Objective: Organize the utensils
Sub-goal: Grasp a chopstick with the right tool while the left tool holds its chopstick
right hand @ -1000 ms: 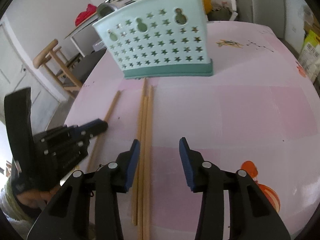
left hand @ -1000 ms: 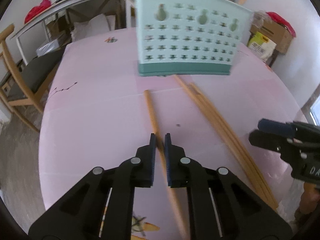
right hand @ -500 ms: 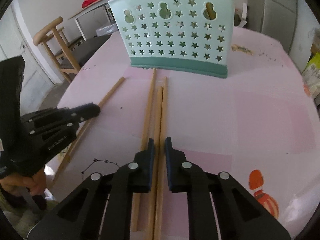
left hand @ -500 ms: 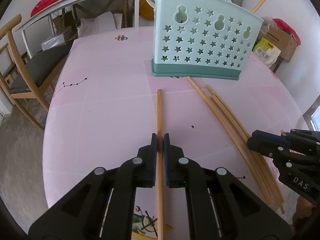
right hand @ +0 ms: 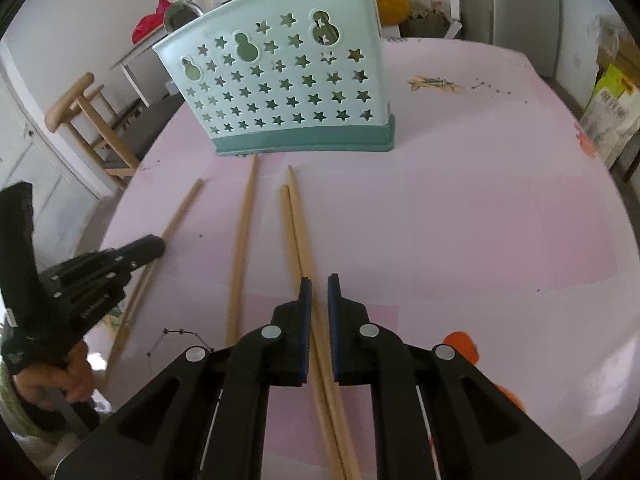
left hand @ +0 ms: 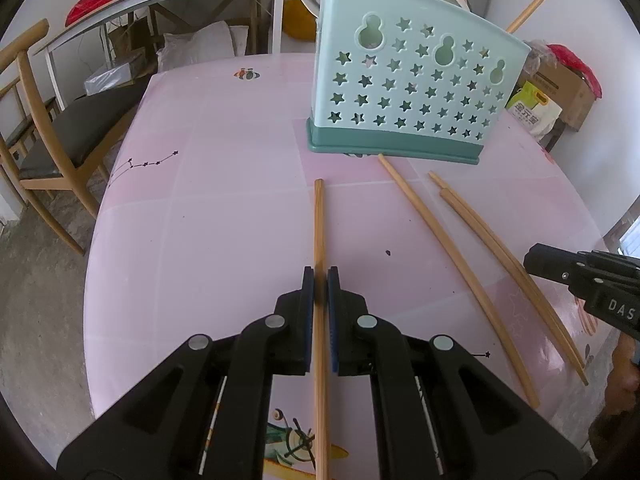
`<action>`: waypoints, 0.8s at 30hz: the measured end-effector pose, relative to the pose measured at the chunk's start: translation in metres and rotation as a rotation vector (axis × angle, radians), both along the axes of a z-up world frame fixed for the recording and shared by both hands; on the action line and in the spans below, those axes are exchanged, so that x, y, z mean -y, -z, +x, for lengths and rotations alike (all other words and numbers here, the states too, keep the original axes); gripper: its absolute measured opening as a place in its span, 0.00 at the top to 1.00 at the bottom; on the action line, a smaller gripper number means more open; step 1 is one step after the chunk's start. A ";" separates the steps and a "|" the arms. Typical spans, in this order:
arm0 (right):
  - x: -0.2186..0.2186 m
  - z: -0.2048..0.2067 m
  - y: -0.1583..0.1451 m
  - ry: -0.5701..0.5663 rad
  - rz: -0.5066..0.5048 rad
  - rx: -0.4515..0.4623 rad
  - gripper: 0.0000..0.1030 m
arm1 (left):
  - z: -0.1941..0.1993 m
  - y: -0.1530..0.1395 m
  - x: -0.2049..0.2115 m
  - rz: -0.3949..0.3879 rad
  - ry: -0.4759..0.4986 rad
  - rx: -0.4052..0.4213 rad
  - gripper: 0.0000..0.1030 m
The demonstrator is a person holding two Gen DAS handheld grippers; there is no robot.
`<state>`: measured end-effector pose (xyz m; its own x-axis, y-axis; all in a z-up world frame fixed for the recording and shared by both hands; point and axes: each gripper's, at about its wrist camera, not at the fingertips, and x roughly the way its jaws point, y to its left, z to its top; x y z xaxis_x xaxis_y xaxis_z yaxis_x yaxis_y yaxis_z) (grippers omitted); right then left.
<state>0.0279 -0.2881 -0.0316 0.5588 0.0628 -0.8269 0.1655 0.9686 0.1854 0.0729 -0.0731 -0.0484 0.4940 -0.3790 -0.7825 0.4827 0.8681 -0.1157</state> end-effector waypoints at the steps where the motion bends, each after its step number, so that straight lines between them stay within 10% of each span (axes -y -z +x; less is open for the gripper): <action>1: -0.001 0.000 0.000 -0.004 -0.008 0.000 0.92 | 0.000 0.000 0.000 0.000 0.000 0.000 0.95; 24: -0.032 0.006 0.004 -0.066 -0.151 -0.019 0.91 | -0.001 -0.001 0.000 0.001 -0.002 0.002 0.95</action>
